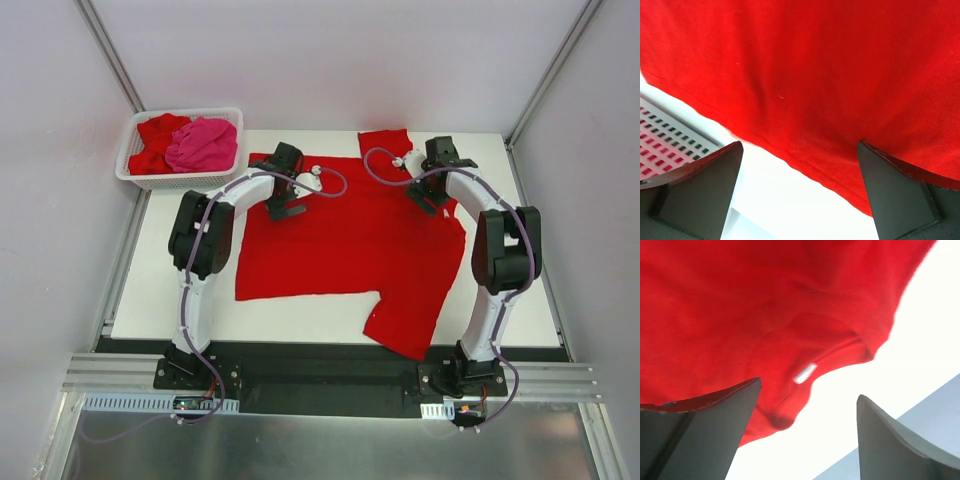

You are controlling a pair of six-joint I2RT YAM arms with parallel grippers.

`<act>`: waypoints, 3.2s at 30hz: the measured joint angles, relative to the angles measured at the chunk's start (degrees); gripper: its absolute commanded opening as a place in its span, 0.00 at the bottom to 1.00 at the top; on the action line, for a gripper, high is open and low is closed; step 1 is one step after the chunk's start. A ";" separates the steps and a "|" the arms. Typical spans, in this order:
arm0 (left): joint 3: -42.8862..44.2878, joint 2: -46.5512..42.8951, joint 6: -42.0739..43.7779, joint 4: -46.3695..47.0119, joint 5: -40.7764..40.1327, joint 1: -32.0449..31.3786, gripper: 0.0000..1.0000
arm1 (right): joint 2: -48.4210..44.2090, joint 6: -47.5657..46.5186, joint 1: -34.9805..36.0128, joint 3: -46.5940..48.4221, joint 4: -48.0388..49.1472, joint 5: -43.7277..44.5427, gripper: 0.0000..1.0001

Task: Fold and stack the t-shirts
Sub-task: Flatten out the tshirt, then grap the side of the flattened tshirt closest away from the robot with both arms

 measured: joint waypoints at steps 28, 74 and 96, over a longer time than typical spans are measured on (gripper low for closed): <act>-3.17 -3.23 0.17 -4.70 -1.31 0.02 0.99 | 6.60 -0.17 -0.22 0.46 0.92 -0.94 0.82; 9.46 7.02 5.97 1.18 -6.69 1.18 0.98 | 11.96 -3.17 0.48 7.04 2.91 3.54 0.75; 7.13 7.96 7.43 10.12 -14.62 1.07 0.99 | 11.26 -4.00 0.46 6.01 3.69 3.37 0.78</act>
